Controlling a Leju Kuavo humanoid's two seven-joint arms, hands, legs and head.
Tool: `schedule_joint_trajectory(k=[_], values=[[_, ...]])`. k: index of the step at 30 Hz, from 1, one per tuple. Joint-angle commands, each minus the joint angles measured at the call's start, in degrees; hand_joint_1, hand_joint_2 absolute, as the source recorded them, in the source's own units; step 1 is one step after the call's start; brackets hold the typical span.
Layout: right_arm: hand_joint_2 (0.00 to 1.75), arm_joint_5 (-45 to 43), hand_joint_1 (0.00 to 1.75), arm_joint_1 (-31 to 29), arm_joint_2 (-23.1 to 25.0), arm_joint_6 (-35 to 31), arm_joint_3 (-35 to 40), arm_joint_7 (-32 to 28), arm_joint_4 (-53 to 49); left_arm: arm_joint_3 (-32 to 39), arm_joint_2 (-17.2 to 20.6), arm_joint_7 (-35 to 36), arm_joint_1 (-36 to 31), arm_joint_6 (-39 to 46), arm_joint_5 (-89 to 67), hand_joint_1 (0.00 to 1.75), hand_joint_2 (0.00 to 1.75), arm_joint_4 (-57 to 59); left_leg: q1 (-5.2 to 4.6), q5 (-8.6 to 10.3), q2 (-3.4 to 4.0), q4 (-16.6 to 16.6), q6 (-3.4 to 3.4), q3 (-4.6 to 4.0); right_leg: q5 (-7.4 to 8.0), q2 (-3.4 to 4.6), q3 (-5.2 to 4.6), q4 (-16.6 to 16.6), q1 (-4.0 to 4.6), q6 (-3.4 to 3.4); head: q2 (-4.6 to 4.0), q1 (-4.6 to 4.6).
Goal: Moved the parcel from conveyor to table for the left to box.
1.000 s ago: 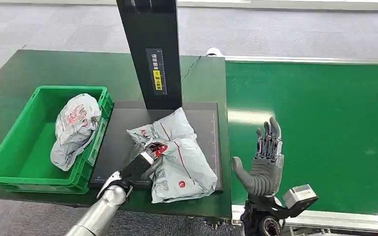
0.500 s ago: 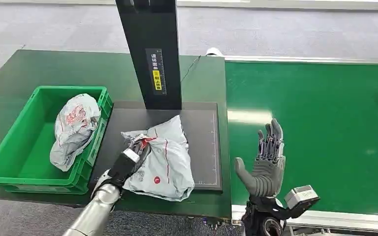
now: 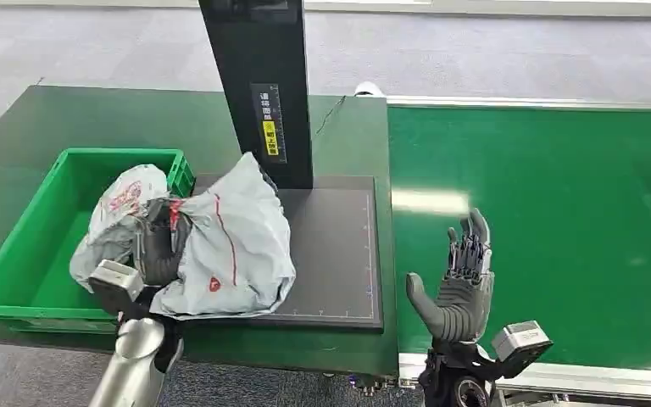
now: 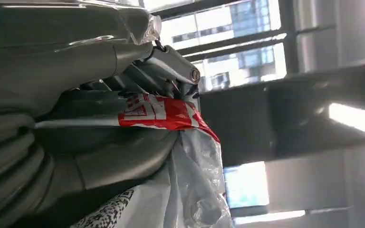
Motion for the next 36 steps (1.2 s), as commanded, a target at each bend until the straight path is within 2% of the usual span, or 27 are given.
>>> schedule_joint_trajectory(k=[1,4,7,11,14,22,24,25,26,29,32,36], values=[[1.75,0.1,0.00,-2.4,-0.7,0.5,-3.9,0.0,4.5,2.5,3.6,-2.0,3.1,-2.8,6.8,1.75,1.75,-14.6,0.02,-0.03,0.14,0.0,0.03,0.06,0.01,0.06,0.03,-0.1,0.04,-0.02,0.00,-0.02],[1.75,0.0,0.00,-2.2,-0.8,0.8,-4.3,0.0,4.5,3.0,4.3,-2.8,3.9,-3.7,8.8,1.75,1.75,-17.6,0.00,-0.06,0.22,-0.1,0.03,0.12,0.01,0.14,0.10,-0.1,0.02,-0.02,0.00,-0.02],[1.75,0.2,0.00,-2.2,-0.8,1.0,-4.6,0.0,4.6,4.9,5.1,-1.3,0.8,-4.1,11.2,1.75,1.75,-18.7,0.03,-0.03,0.09,0.0,0.03,0.03,0.00,0.01,0.05,0.0,0.05,-0.02,0.00,0.00],[1.75,-0.2,0.00,-1.7,-1.2,1.6,-4.7,0.0,4.8,9.7,8.9,4.1,-9.7,-5.2,18.4,1.75,1.75,-14.5,0.06,0.05,-0.06,0.1,0.01,-0.10,0.02,-0.15,-0.04,0.0,0.08,-0.06,0.00,-0.02],[1.75,-0.2,0.00,-1.9,-1.2,1.9,-5.0,0.0,5.0,12.3,11.0,5.7,-13.2,-6.4,22.5,1.75,1.75,-11.5,0.08,0.11,-0.12,0.1,-0.01,-0.13,0.04,-0.22,-0.08,0.1,0.09,-0.08,0.00,-0.02],[1.75,-0.1,0.00,-3.1,-1.0,1.9,-5.2,0.0,6.2,17.7,13.7,5.9,-13.5,-3.9,24.1,1.75,1.75,-9.9,0.10,0.14,0.11,-0.1,-0.04,0.06,0.12,0.01,0.04,0.0,0.11,-0.14,0.00,-0.02],[1.75,-0.1,0.00,-3.2,-0.8,1.9,-5.3,0.0,6.3,20.0,16.9,7.5,-15.4,-2.3,23.6,1.75,1.75,-4.4,0.10,0.13,0.16,-0.1,-0.03,0.08,0.12,0.04,0.05,0.0,0.11,-0.14,0.00,0.02],[1.75,-0.1,0.00,-3.2,-0.8,1.9,-5.3,0.0,6.3,20.0,16.9,7.5,-15.4,-2.3,23.6,1.75,1.75,-4.4,0.10,0.15,0.13,0.0,-0.06,0.04,0.11,0.03,0.00,0.0,0.10,-0.15,0.00,-0.02],[1.75,0.0,0.00,-2.9,-0.6,2.0,-5.4,0.0,6.1,20.7,18.7,8.8,-17.7,-1.7,22.9,1.75,1.75,1.1,0.10,0.15,0.09,0.0,-0.07,0.02,0.11,0.00,-0.01,0.0,0.10,-0.15,0.00,0.02],[1.75,0.2,0.00,-2.5,-0.4,2.2,-5.4,0.0,5.8,20.1,20.6,9.9,-21.3,-2.0,21.4,1.75,1.75,9.4,0.11,0.18,-0.01,0.0,-0.08,0.00,0.10,-0.08,-0.02,0.1,0.11,-0.16,0.00,0.00],[1.75,0.4,0.00,-2.2,-0.1,2.1,-5.4,0.0,5.4,20.0,22.2,7.8,-19.8,-3.2,19.3,1.75,1.75,13.6,0.13,0.22,-0.03,-0.1,-0.11,0.01,0.11,-0.11,-0.02,0.0,0.13,-0.16,0.00,-0.02],[1.75,0.6,0.00,-1.5,-0.1,1.7,-5.2,0.0,4.7,20.6,22.0,6.7,-10.2,-2.6,10.0,1.73,1.75,11.1,0.05,0.16,0.29,-0.2,-0.08,0.24,0.12,0.20,0.12,-0.1,0.05,-0.14,0.00,-0.02]])
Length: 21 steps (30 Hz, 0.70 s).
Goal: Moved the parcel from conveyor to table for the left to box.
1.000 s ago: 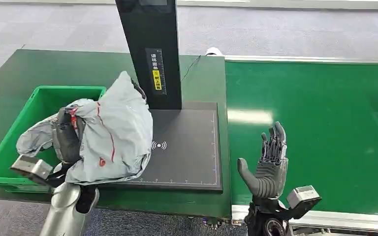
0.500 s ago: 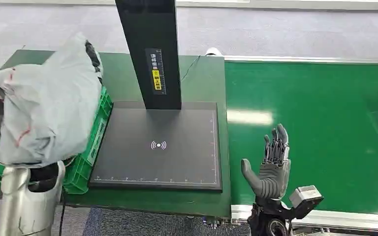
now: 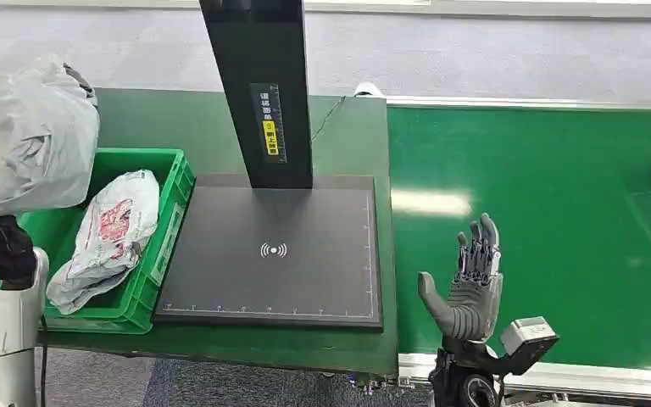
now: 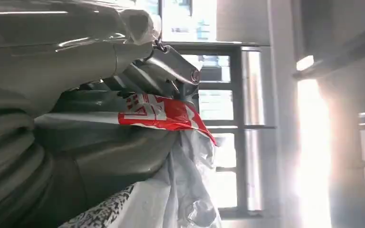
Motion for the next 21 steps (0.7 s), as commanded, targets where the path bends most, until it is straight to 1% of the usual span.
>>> schedule_joint_trajectory(k=[1,2,3,4,5,6,7,8,10,11,13,14,19,20,21], values=[[1.75,0.6,0.00,-0.1,-0.1,-0.3,-0.6,0.0,1.6,1.6,2.3,-2.3,6.7,0.0,-11.3,1.75,1.75,11.2,-0.09,-0.02,0.16,-0.2,0.04,0.23,-0.01,0.14,0.16,-0.1,-0.08,0.01,0.00,0.02],[1.75,0.5,0.00,0.2,-0.1,-0.4,-0.6,0.0,1.6,-0.1,2.4,-1.5,7.3,0.9,-15.3,1.71,1.75,11.6,-0.10,-0.03,0.22,-0.3,0.06,0.33,-0.01,0.17,0.25,-0.2,-0.08,0.01,0.00,-0.02],[1.75,0.5,0.00,0.7,-0.1,-0.4,-0.5,0.0,1.8,-1.4,1.5,-0.5,6.5,1.8,-18.1,1.75,1.75,13.2,-0.08,-0.04,0.16,-0.2,0.04,0.24,-0.03,0.11,0.17,-0.1,-0.06,0.01,0.00,0.00],[1.75,0.6,0.00,0.9,0.0,-0.4,-0.4,0.0,1.5,-1.7,0.7,-0.5,5.8,2.2,-18.9,1.73,1.75,14.1,-0.06,-0.02,0.02,-0.1,0.03,0.16,-0.05,0.00,0.13,-0.1,-0.05,0.01,0.00,0.00],[1.75,1.2,0.00,1.2,0.0,-0.9,0.0,0.0,1.7,-3.2,-0.1,0.0,5.0,4.0,-23.3,1.71,1.75,16.2,-0.04,0.00,-0.11,-0.1,0.04,0.17,-0.07,-0.14,0.18,-0.1,-0.03,0.01,0.00,0.00],[1.75,1.4,0.00,1.2,0.0,-0.8,0.2,0.0,1.8,-3.8,-0.6,0.5,5.4,4.6,-24.9,1.73,1.75,16.8,-0.05,0.01,-0.16,-0.1,0.02,0.06,-0.07,-0.19,0.07,-0.1,-0.04,0.00,0.00,0.02],[1.75,1.6,0.00,1.2,0.1,-1.0,0.3,0.0,1.9,-4.1,-1.2,0.4,6.2,4.9,-25.8,1.73,1.75,17.1,-0.05,0.05,-0.24,-0.1,0.03,0.06,-0.06,-0.29,0.10,-0.1,-0.03,-0.01,0.00,0.00],[1.75,1.8,0.00,0.9,0.0,-1.1,0.6,0.0,2.1,-4.2,-2.0,0.0,8.1,5.1,-26.9,1.75,1.75,16.7,-0.06,0.04,-0.17,-0.2,0.02,0.07,-0.04,-0.21,0.07,-0.1,-0.04,0.00,0.00,0.02],[1.75,1.8,0.00,0.4,0.0,-1.2,0.8,0.0,2.7,-4.0,-3.6,-0.4,12.2,6.1,-28.8,1.73,1.75,14.6,-0.11,0.05,-0.08,-0.2,0.04,0.16,-0.01,-0.10,0.12,-0.2,-0.10,0.01,0.00,0.02],[1.75,1.8,0.00,0.3,-0.1,-1.3,0.9,0.0,2.8,-3.9,-3.8,-0.5,13.1,6.2,-29.3,1.71,1.75,14.0,-0.10,0.01,0.08,-0.2,0.03,0.17,0.01,0.07,0.10,-0.2,-0.09,0.01,0.00,-0.02],[1.75,1.6,0.00,0.0,-0.2,-1.1,1.0,0.0,3.7,-4.1,-4.0,0.2,13.6,6.8,-30.8,1.71,1.75,14.0,-0.09,-0.01,0.12,-0.2,0.04,0.16,0.00,0.06,0.11,-0.2,-0.07,0.01,0.00,0.00],[1.75,1.7,0.00,-0.3,-0.1,-1.1,1.1,0.0,4.1,-4.2,-4.2,0.8,13.1,7.4,-31.8,1.68,1.75,14.4,-0.07,-0.03,0.09,-0.2,0.03,0.11,-0.03,0.03,0.07,-0.1,-0.05,0.00,0.00,0.00],[1.75,2.0,0.00,-1.6,0.1,-1.5,2.3,0.0,6.4,-5.2,-3.9,3.2,-4.7,6.3,-35.0,1.71,1.75,29.8,0.03,0.07,-0.36,0.0,0.00,-0.16,-0.03,-0.37,-0.07,0.0,0.04,-0.02,0.00,0.00],[1.75,2.0,0.00,-1.7,0.1,-1.5,2.3,0.0,6.6,-5.3,-3.9,3.2,-6.0,6.1,-35.0,1.66,1.75,30.9,0.06,0.14,-0.56,0.0,0.01,-0.21,-0.03,-0.61,-0.07,0.0,0.07,-0.03,0.00,0.00],[1.75,2.0,0.00,-2.2,0.1,-1.5,2.3,0.0,7.0,-5.7,-3.5,3.0,-8.2,5.9,-35.0,1.69,1.75,33.5,0.05,0.12,-0.48,0.0,0.01,-0.20,-0.01,-0.53,-0.08,0.0,0.06,-0.03,0.00,0.00]])
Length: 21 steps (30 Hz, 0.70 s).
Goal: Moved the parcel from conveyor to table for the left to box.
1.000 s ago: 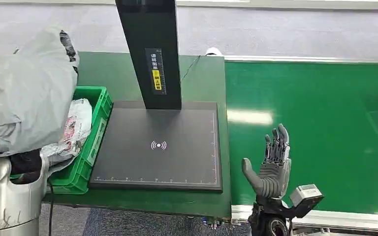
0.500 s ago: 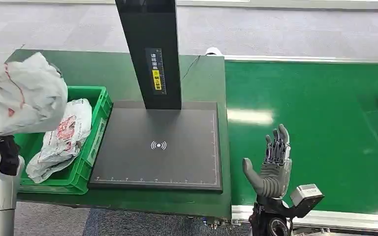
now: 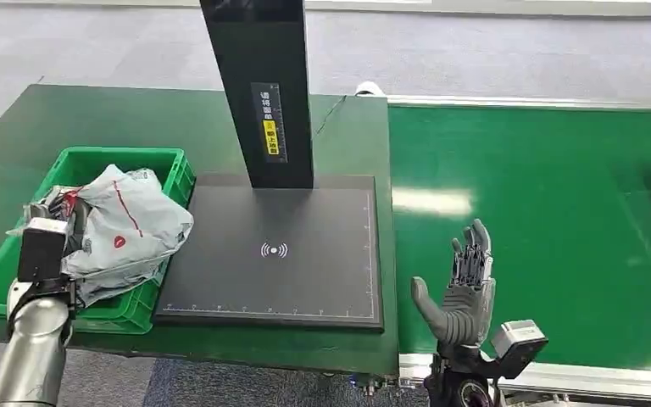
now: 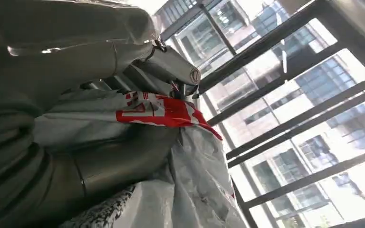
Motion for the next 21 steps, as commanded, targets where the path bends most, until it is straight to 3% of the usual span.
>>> schedule_joint_trajectory(k=[1,6,8,14,16,21], values=[[1.75,0.2,0.00,-3.4,-0.7,-0.6,1.7,0.0,6.4,-2.4,-1.1,1.1,-19.1,-1.2,-1.8,1.68,1.75,21.2,0.05,0.12,-0.32,0.0,0.01,-0.05,0.02,-0.38,0.11,0.0,0.06,-0.02,0.00,0.00],[1.75,0.2,0.00,-3.9,-0.9,-0.6,1.2,0.0,7.1,-2.6,-1.3,0.7,-19.7,-0.6,-2.2,1.69,1.75,22.5,0.03,0.27,-0.20,0.0,0.04,-0.01,0.20,-0.25,0.13,-0.1,0.05,-0.03,0.00,0.00],[1.75,0.5,0.00,-3.9,-1.0,-0.4,1.1,0.0,7.3,-2.6,-1.7,1.3,-22.2,-0.3,-2.5,1.55,1.75,24.9,0.03,0.22,-0.15,0.0,0.02,0.02,0.16,-0.19,0.14,0.0,0.05,-0.02,0.00,0.02],[1.75,0.9,0.00,-4.4,-0.8,0.0,1.0,0.0,7.9,-2.7,-1.9,2.8,-29.1,0.4,-3.8,1.61,1.75,31.8,0.06,0.24,-0.28,0.1,0.00,-0.13,0.16,-0.28,0.02,0.0,0.08,-0.04,0.00,0.00],[1.75,0.8,0.00,-4.4,-0.9,0.1,1.1,0.0,7.9,-2.2,-0.7,2.3,-28.2,0.4,-3.6,1.64,1.75,32.5,0.05,0.24,-0.21,0.0,0.02,-0.09,0.17,-0.25,0.04,0.0,0.07,-0.03,0.00,0.02],[1.75,0.6,0.00,-3.7,-1.2,0.1,1.5,0.0,7.3,0.0,1.4,0.1,-22.7,0.2,-1.8,1.52,1.75,30.7,-0.03,0.19,0.16,-0.1,0.03,0.15,0.20,0.09,0.16,-0.1,-0.01,-0.03,0.00,0.02]])
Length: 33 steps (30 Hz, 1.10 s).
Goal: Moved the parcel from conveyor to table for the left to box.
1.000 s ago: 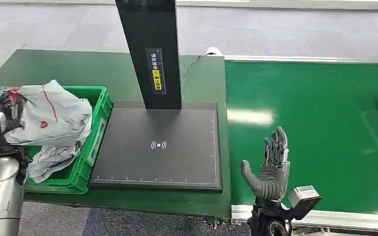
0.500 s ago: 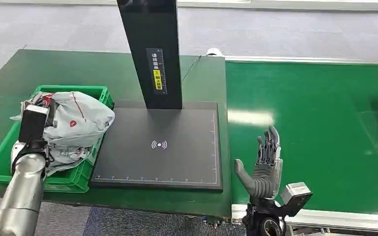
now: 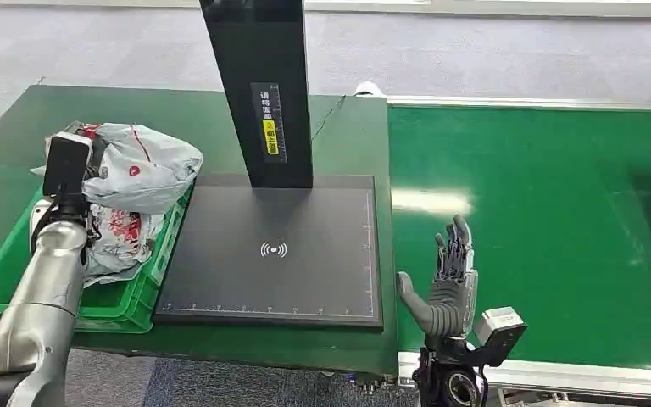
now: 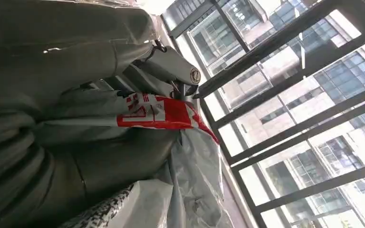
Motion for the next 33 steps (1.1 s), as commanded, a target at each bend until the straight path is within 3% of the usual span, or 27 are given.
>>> schedule_joint_trajectory(k=[1,2,3,4,6,7,8,9,13,24,28,33], values=[[1.75,-0.3,0.00,-1.2,-1.3,0.2,0.4,0.0,3.2,2.2,2.4,-2.1,0.8,-0.1,2.0,1.45,1.75,6.3,-0.03,-0.02,0.18,-0.1,0.04,0.16,0.01,0.11,0.11,-0.1,-0.01,0.00,0.00,-0.02],[1.75,-0.3,0.00,-1.2,-1.3,0.2,0.4,0.0,3.2,2.2,2.4,-2.1,0.8,-0.1,2.0,1.45,1.75,6.3,-0.02,-0.02,0.17,-0.1,0.03,0.13,0.00,0.11,0.07,-0.1,-0.01,0.00,0.00,0.02],[1.75,-0.3,0.00,-1.1,-1.3,0.1,0.6,0.0,3.3,2.8,2.4,-1.8,0.9,0.3,2.1,0.73,1.75,6.3,-0.02,-0.02,0.19,-0.1,0.05,0.17,0.00,0.11,0.12,-0.1,0.00,-0.01,0.00,-0.02],[1.75,-0.3,0.00,-1.1,-1.3,0.1,0.6,0.0,3.3,3.0,2.3,-1.5,0.8,0.5,2.1,0.65,1.75,6.3,-0.01,-0.02,0.13,-0.1,0.04,0.11,-0.01,0.07,0.07,-0.1,0.00,0.00,0.00,0.02],[1.75,-0.3,0.00,-1.1,-1.3,0.2,0.7,0.0,3.4,3.5,2.1,-1.2,1.4,0.6,2.0,0.66,1.75,6.1,0.00,-0.01,0.08,-0.1,0.05,0.11,-0.01,0.01,0.08,-0.1,0.02,0.00,0.00,0.00],[1.75,-0.3,0.00,-1.2,-1.4,0.2,0.7,0.0,3.5,3.9,2.0,-1.2,2.2,0.5,1.9,0.56,1.75,5.4,0.01,0.00,0.07,0.0,0.05,0.07,-0.01,0.01,0.05,-0.1,0.02,0.00,0.00,0.00],[1.75,-0.4,0.00,-1.3,-1.4,0.2,0.7,0.0,3.6,4.0,2.0,-1.3,2.6,0.6,1.9,0.56,1.75,5.3,0.00,0.00,0.10,0.0,0.04,0.03,0.00,0.05,0.00,-0.1,0.01,0.00,0.00,0.00],[1.75,-0.3,0.00,-1.4,-1.4,0.3,0.7,0.0,3.7,4.4,2.0,-1.3,3.9,0.4,1.8,0.00,1.75,4.1,-0.02,0.01,0.11,-0.1,0.06,0.08,0.01,0.03,0.06,-0.1,-0.01,0.01,0.00,0.00],[1.75,-0.2,0.00,-1.8,-1.4,0.3,1.0,0.0,4.2,6.2,1.7,-1.9,8.1,1.0,2.1,0.00,1.75,0.4,-0.05,0.00,0.21,-0.1,0.05,0.14,0.03,0.15,0.09,-0.1,-0.03,0.00,0.00,0.00],[1.75,-0.5,0.00,-0.6,-1.9,-1.0,2.5,0.0,3.8,10.7,-0.2,-3.4,10.1,3.4,6.4,0.00,1.75,-7.3,-0.01,0.01,0.09,-0.1,0.07,0.07,0.02,0.02,0.07,-0.1,0.01,0.01,0.00,0.00],[1.75,-0.6,0.00,-0.3,-2.0,-1.3,2.7,0.0,3.8,14.4,-1.1,-5.1,13.3,4.3,11.7,0.00,1.75,-14.5,-0.01,-0.01,0.12,-0.1,0.06,0.07,0.00,0.04,0.06,-0.1,0.01,0.01,0.00,0.00],[1.75,-1.0,0.00,-0.8,-2.1,-1.5,2.7,0.0,4.6,19.6,-2.4,-7.9,22.5,4.7,20.0,0.00,1.75,-24.8,-0.03,-0.05,0.25,-0.1,0.03,0.12,0.00,0.20,0.06,-0.1,-0.02,0.01,0.00,0.02]])
